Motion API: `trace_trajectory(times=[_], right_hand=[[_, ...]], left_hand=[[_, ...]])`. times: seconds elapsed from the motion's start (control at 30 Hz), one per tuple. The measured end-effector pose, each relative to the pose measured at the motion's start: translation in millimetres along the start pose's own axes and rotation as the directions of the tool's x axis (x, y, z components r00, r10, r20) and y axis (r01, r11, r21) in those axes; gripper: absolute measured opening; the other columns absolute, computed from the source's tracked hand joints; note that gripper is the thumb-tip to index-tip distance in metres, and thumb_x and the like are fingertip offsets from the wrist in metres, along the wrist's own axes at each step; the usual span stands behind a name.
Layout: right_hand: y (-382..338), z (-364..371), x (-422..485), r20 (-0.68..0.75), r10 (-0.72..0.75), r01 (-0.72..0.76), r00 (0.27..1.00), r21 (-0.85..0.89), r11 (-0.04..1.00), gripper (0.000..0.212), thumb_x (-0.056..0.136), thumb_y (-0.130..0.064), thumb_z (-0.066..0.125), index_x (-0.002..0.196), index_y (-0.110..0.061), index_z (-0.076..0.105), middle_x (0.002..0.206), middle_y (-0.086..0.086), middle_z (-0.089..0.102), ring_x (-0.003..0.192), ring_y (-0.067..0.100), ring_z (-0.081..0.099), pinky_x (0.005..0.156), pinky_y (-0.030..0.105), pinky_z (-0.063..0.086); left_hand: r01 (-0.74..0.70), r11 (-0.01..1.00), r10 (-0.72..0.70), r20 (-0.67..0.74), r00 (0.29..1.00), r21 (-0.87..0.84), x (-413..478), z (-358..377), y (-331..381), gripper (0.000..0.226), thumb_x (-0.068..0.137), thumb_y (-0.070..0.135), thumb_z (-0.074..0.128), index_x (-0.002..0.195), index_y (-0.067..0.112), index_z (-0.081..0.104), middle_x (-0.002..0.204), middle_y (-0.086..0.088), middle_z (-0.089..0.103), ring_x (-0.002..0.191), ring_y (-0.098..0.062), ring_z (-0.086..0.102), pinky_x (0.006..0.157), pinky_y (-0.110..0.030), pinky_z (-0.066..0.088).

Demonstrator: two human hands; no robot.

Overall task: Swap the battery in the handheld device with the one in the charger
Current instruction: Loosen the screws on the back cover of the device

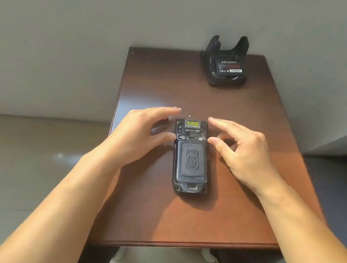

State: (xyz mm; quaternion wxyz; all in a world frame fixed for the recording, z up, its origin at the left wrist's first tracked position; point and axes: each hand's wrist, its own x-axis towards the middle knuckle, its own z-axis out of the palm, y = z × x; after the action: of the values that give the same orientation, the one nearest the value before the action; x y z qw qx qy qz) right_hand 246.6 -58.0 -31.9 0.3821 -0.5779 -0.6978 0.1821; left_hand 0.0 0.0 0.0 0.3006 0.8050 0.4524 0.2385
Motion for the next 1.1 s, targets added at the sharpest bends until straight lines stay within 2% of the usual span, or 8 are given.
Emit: trace_trajectory(times=[0.07,0.17,0.23,0.43,0.5,0.63,0.87,1.1], right_hand=[[3,-4,9,0.027,-0.044,0.044,0.999,0.022,0.999,0.034,0.087,-0.015,0.08,0.121,-0.013,0.075,0.116,-0.005,0.075,0.075,0.011,0.071,0.067,0.01,0.049],[10,-7,17,0.06,-0.107,0.106,0.992,0.02,0.994,0.03,0.085,-0.016,0.082,0.114,-0.01,0.078,0.113,-0.002,0.076,0.075,0.016,0.075,0.065,0.027,0.058],[13,-8,21,0.078,-0.151,0.15,0.985,0.022,0.988,0.029,0.084,-0.016,0.082,0.112,-0.008,0.078,0.111,0.001,0.077,0.074,0.019,0.075,0.064,0.032,0.058],[14,-10,24,0.098,-0.153,0.149,0.983,0.05,0.988,0.027,0.083,-0.016,0.083,0.109,-0.013,0.078,0.107,-0.002,0.075,0.066,0.015,0.069,0.053,0.028,0.055],[15,-10,25,0.108,-0.147,0.142,0.983,0.058,0.988,0.028,0.082,-0.018,0.084,0.109,-0.012,0.078,0.106,-0.001,0.075,0.067,0.014,0.068,0.054,0.026,0.056],[15,-10,30,0.136,-0.164,0.163,0.977,0.017,0.986,0.031,0.081,-0.024,0.085,0.109,-0.011,0.079,0.104,0.001,0.074,0.067,0.014,0.07,0.055,0.022,0.055],[16,-7,36,0.107,-0.197,0.199,0.975,-0.011,0.98,0.029,0.081,-0.027,0.085,0.102,-0.009,0.079,0.096,0.003,0.074,0.067,0.014,0.069,0.059,0.029,0.057],[17,-4,35,0.092,-0.17,0.17,0.981,0.006,0.985,0.025,0.082,-0.029,0.085,0.097,-0.01,0.079,0.096,0.002,0.075,0.067,0.019,0.069,0.059,0.033,0.056]], left_hand=[[-0.036,0.999,0.035,0.057,0.998,0.012,10,-4,-2,0.052,0.078,0.019,0.081,0.128,0.021,0.066,0.122,0.01,0.068,0.084,0.011,0.051,0.072,0.007,0.032],[-0.07,0.997,0.066,0.11,0.992,0.031,17,-5,-9,0.05,0.074,0.021,0.083,0.122,0.021,0.071,0.112,0.012,0.071,0.066,0.027,0.051,0.072,0.004,0.036],[-0.072,0.996,0.067,0.112,0.992,0.044,21,-5,-11,0.048,0.072,0.023,0.084,0.119,0.022,0.073,0.109,0.011,0.074,0.064,0.025,0.053,0.072,-0.001,0.042],[-0.039,0.997,0.031,0.113,0.993,0.069,24,-9,-9,0.043,0.072,0.03,0.084,0.114,0.03,0.074,0.105,0.012,0.077,0.071,-0.012,0.068,0.075,-0.017,0.051],[-0.044,0.996,0.036,0.108,0.994,0.08,24,-9,-7,0.042,0.073,0.03,0.084,0.114,0.03,0.074,0.101,0.015,0.077,0.073,-0.008,0.067,0.073,-0.014,0.049],[-0.04,0.994,0.031,0.088,0.996,0.101,24,-7,-7,0.041,0.073,0.031,0.084,0.113,0.028,0.075,0.09,0.021,0.071,0.067,0.023,0.054,0.067,0.001,0.037],[-0.032,0.99,0.027,0.038,0.999,0.137,23,-2,-7,0.039,0.072,0.044,0.08,0.11,0.034,0.075,0.097,0.01,0.08,0.061,-0.008,0.055,0.067,-0.024,0.044],[-0.019,0.986,0.014,0.029,0.999,0.166,23,-3,-5,0.04,0.071,0.048,0.08,0.109,0.035,0.076,0.097,0.011,0.08,0.069,-0.014,0.063,0.075,-0.038,0.057]])
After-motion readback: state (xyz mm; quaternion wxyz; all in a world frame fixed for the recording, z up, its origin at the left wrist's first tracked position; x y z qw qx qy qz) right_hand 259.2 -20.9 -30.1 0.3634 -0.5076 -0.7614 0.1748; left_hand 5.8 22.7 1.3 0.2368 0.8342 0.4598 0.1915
